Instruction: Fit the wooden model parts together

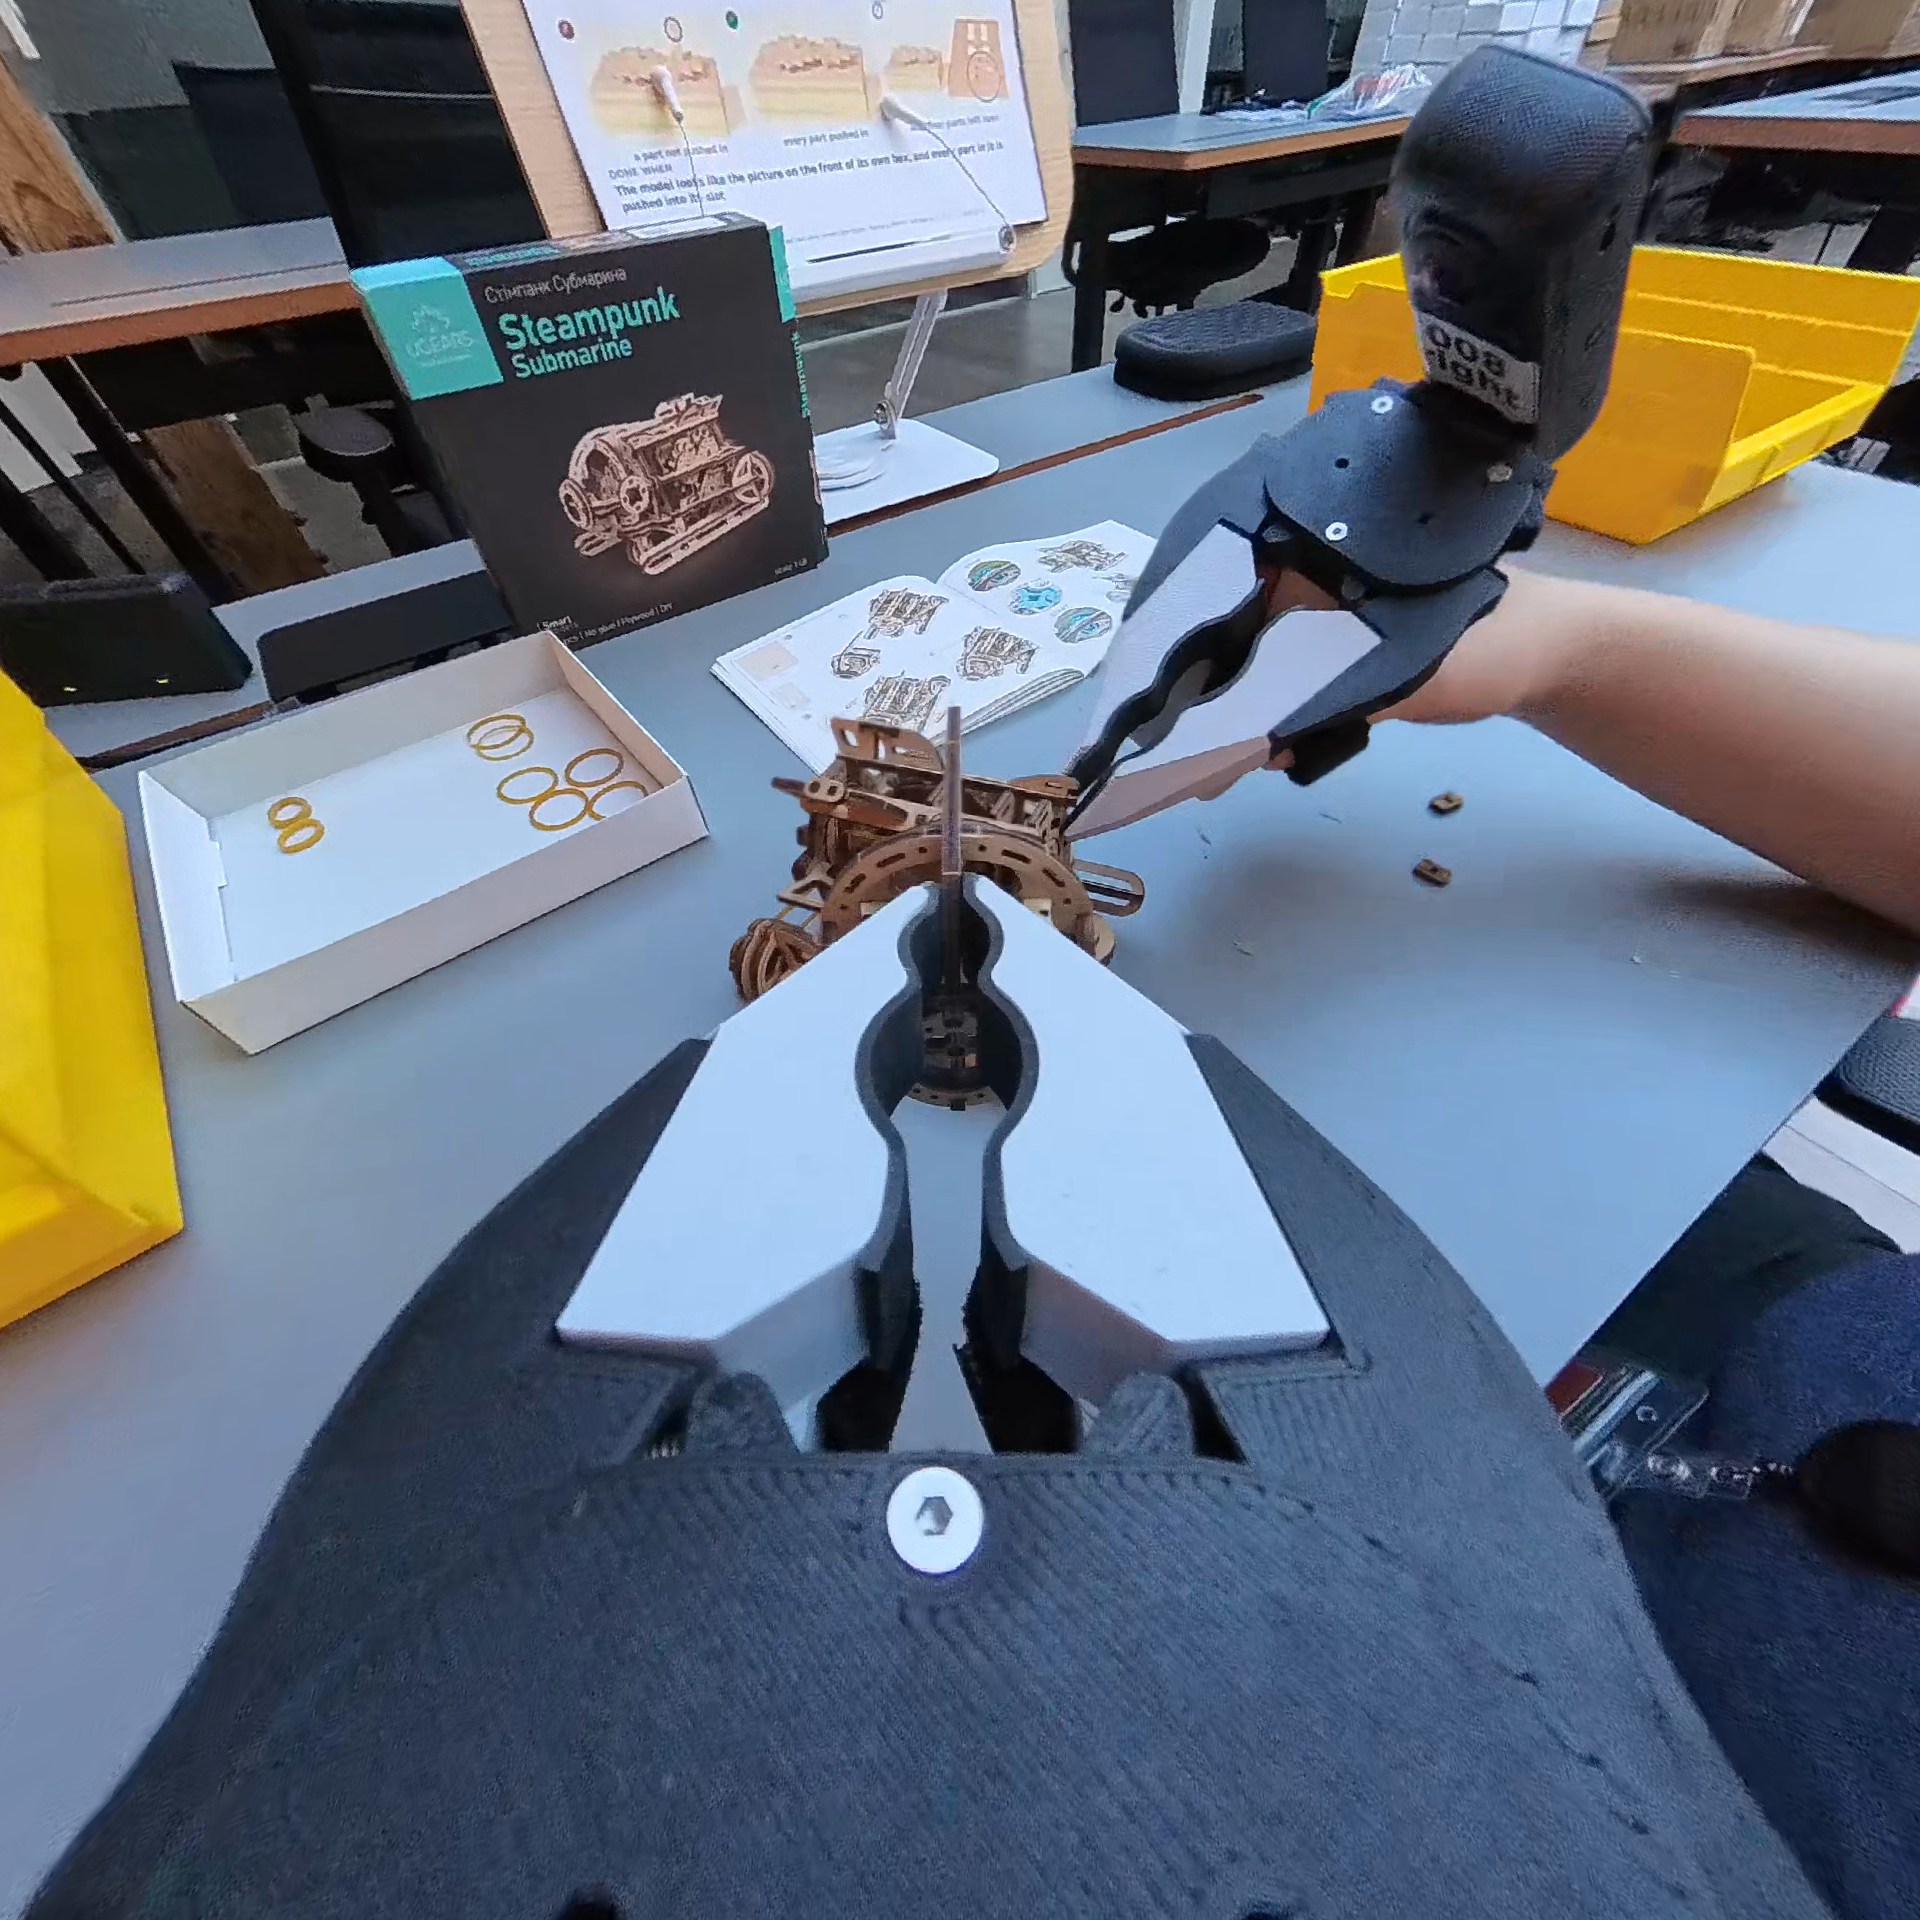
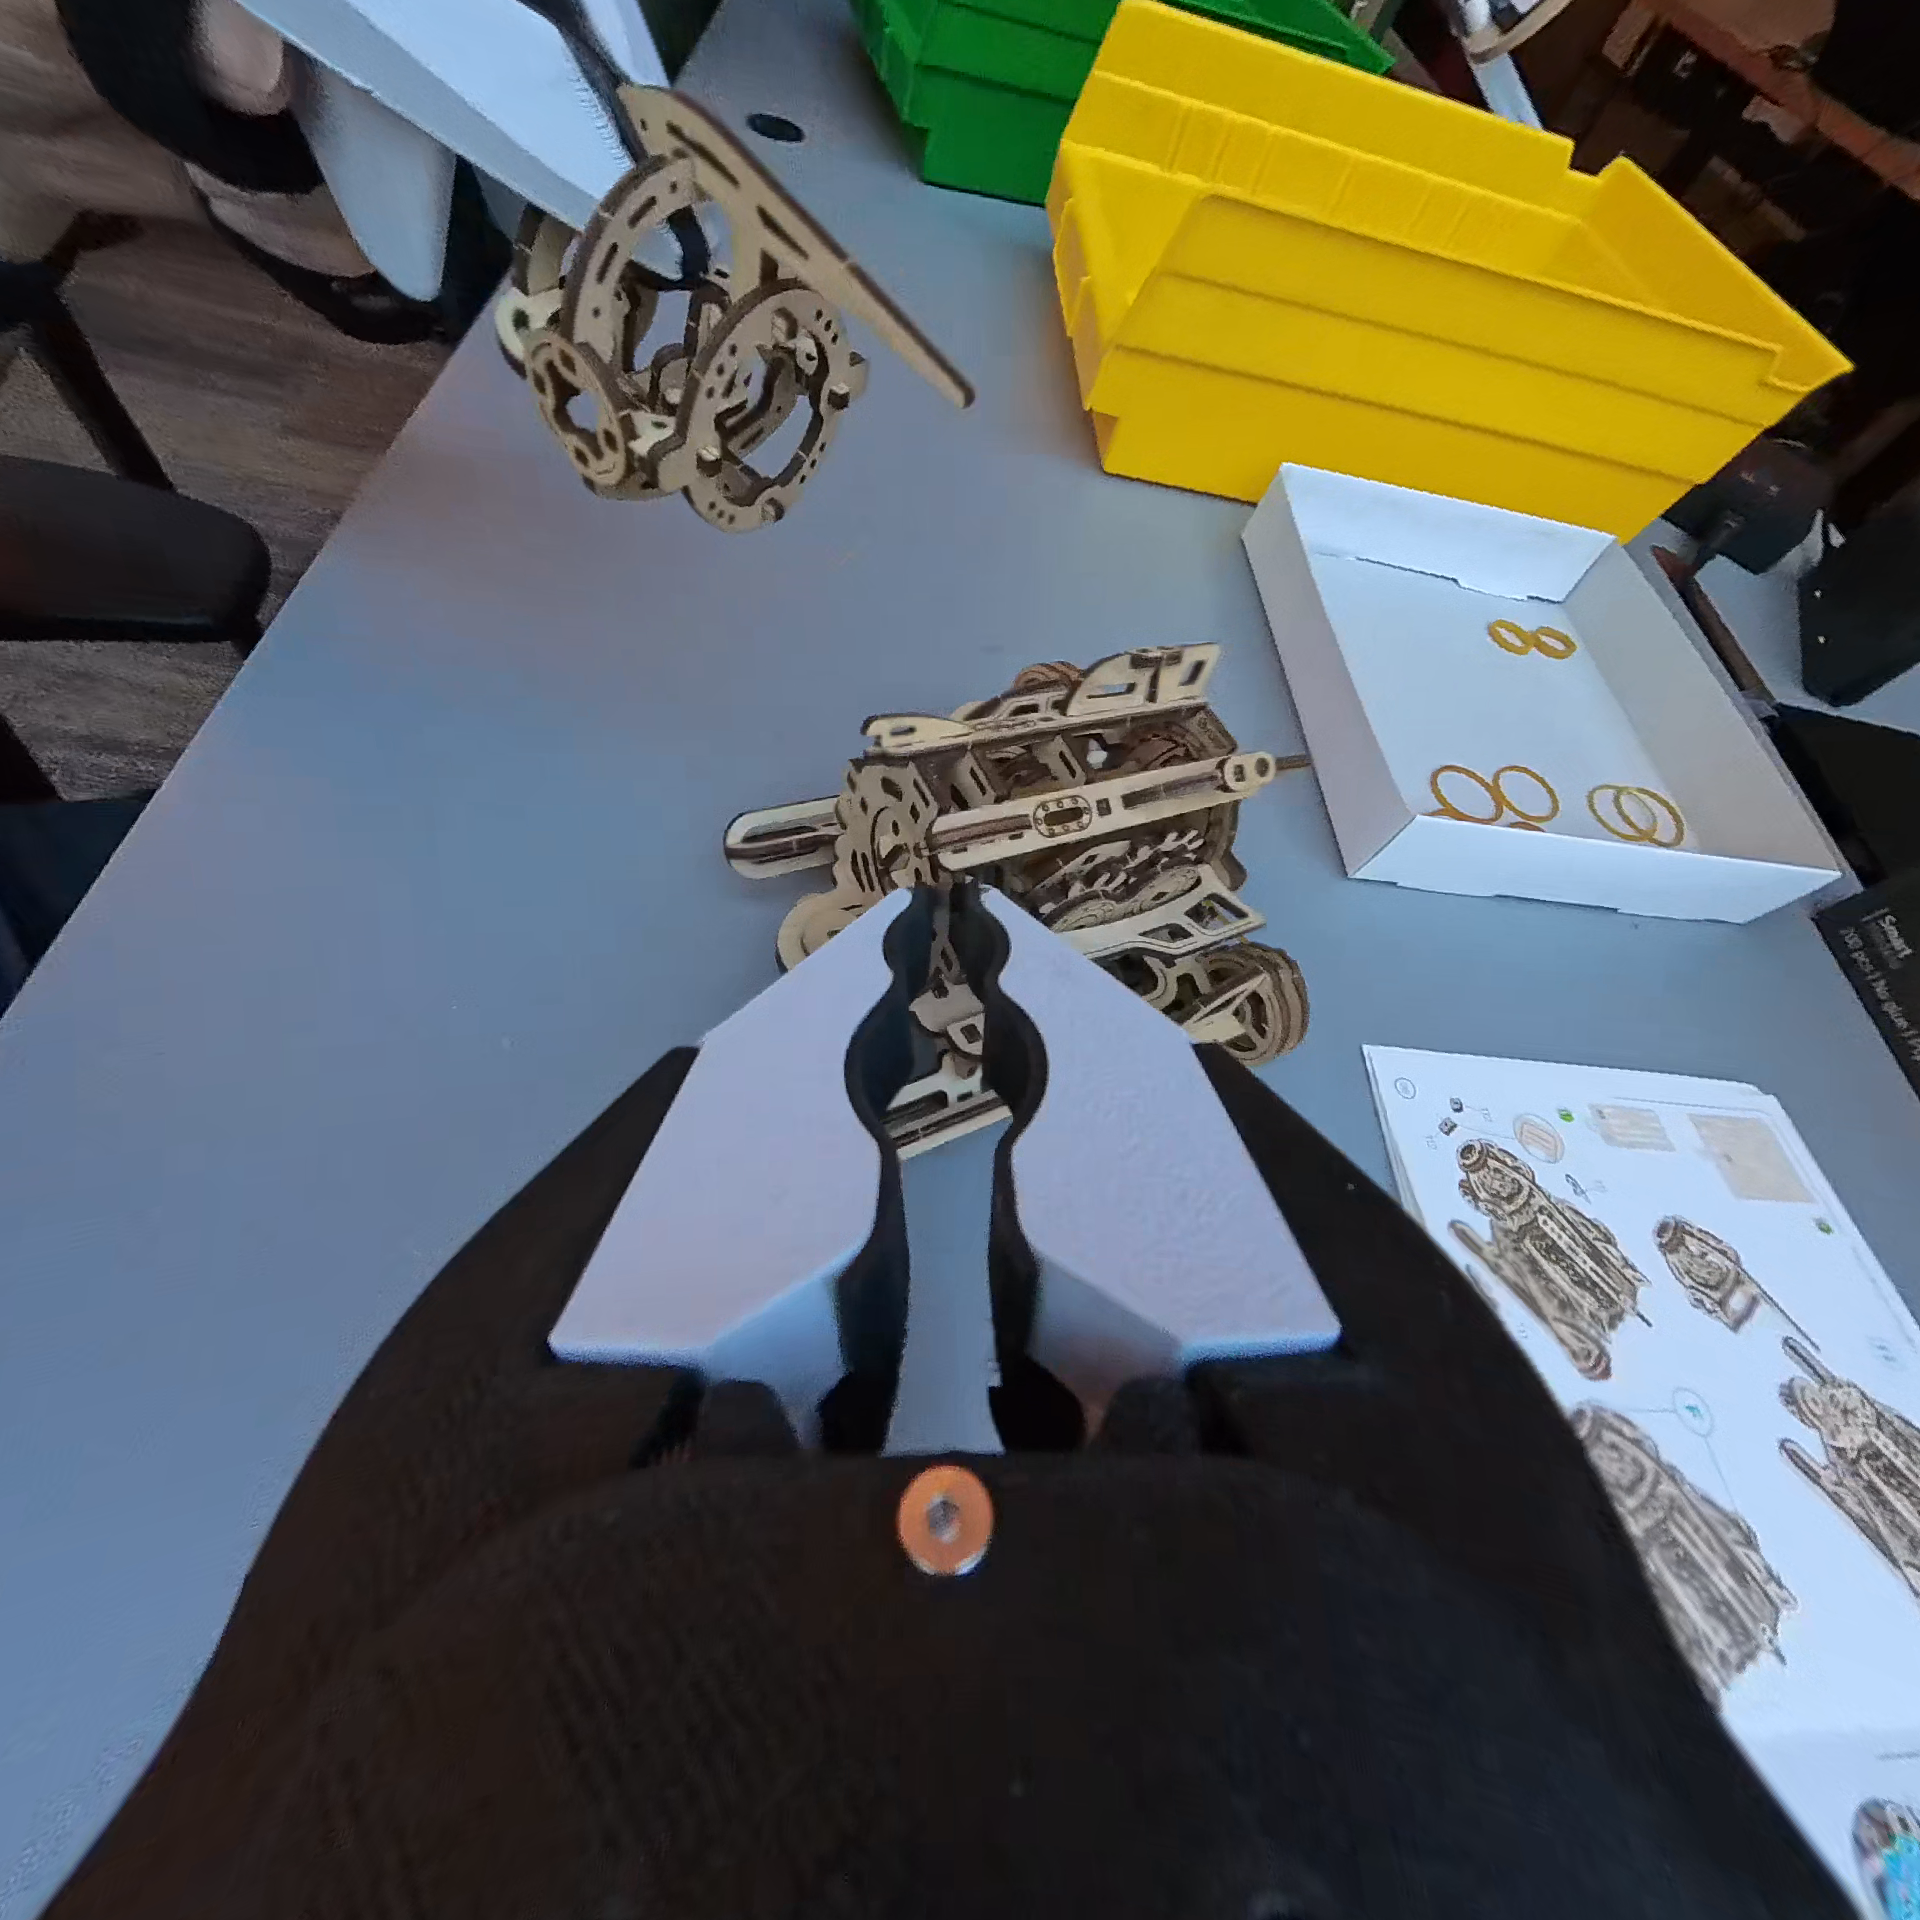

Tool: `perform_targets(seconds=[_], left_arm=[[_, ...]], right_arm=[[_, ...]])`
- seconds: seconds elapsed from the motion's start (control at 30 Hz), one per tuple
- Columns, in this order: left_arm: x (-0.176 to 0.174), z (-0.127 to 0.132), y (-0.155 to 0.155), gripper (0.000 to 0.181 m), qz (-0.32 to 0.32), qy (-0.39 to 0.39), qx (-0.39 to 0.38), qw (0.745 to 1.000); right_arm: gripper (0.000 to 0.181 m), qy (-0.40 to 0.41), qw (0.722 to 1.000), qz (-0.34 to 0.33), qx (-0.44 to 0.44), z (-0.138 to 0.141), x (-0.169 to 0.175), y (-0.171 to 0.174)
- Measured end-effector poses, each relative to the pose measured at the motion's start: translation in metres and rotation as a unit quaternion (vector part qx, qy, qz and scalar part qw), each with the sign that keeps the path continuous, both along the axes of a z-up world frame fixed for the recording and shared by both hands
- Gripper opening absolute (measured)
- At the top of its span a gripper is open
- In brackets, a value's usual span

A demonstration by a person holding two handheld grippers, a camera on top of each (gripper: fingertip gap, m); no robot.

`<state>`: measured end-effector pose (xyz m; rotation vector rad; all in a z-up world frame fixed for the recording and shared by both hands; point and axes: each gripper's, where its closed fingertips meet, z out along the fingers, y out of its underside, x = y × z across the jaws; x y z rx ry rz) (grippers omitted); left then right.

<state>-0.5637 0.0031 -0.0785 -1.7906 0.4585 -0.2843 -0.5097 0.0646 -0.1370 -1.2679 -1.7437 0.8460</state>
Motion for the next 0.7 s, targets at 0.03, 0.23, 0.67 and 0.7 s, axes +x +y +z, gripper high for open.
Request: perform_targets(seconds=[0.03, 0.23, 0.67, 0.7], left_arm=[[0.002, 0.000, -0.001, 0.000, 0.002, -0.001, -0.001, 1.000], [0.022, -0.004, -0.005, 0.000, 0.015, -0.027, -0.010, 0.999], [0.066, -0.008, -0.001, 0.000, 0.061, -0.086, 0.062, 0.992], [0.070, -0.008, -0.001, 0.000, 0.058, -0.082, 0.063, 0.993]], right_arm=[[0.003, -0.002, 1.000, 0.014, 0.004, 0.000, 0.000, 0.001], [0.029, 0.008, 1.000, 0.027, 0.008, 0.005, 0.005, 0.010], [0.045, 0.199, 0.921, -0.188, -0.278, 0.046, 0.048, -0.059], [0.044, 0.202, 0.917, -0.192, -0.284, 0.045, 0.048, -0.058]])
